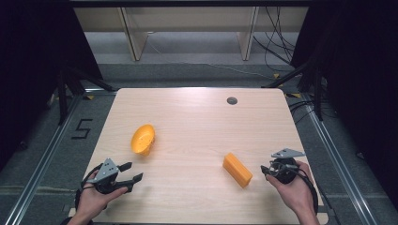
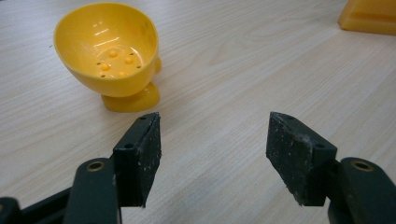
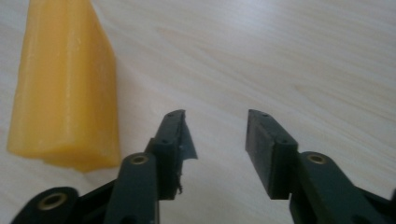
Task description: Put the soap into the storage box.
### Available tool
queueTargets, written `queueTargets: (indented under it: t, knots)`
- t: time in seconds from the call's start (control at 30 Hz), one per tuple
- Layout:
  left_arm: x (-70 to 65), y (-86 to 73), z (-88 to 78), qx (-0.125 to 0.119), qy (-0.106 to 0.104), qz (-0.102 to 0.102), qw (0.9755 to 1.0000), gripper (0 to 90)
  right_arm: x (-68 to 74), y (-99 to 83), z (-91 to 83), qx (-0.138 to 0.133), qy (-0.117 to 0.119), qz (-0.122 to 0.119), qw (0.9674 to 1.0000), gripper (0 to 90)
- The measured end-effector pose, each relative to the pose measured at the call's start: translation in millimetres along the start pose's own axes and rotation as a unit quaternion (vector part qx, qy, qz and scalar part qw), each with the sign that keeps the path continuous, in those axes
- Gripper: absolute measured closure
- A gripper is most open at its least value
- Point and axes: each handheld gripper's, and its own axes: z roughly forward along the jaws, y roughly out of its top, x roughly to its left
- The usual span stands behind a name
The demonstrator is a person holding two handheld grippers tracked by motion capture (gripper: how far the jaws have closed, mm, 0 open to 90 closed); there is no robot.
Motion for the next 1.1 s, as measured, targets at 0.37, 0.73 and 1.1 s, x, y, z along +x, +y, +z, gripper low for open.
queueTargets:
  t: [0.37,0.73,1.1]
  knots:
    - [-0.2,-1.5,-1.8,0.009,-0.001,-0.006,0.9999,34.3,5.8,55.1,-11.7,0.163,0.07,-0.052,0.9828,45.2]
    - [0.0,-2.4,-1.1,0.009,-0.008,-0.011,0.9999,33.6,36.2,80.9,-4.9,0.182,0.104,-0.104,0.9723,44.4]
    - [-0.5,-2.6,-0.7,0.01,-0.011,-0.017,0.9997,33.4,55.0,85.4,20.7,0.216,0.095,-0.107,0.9657,42.5]
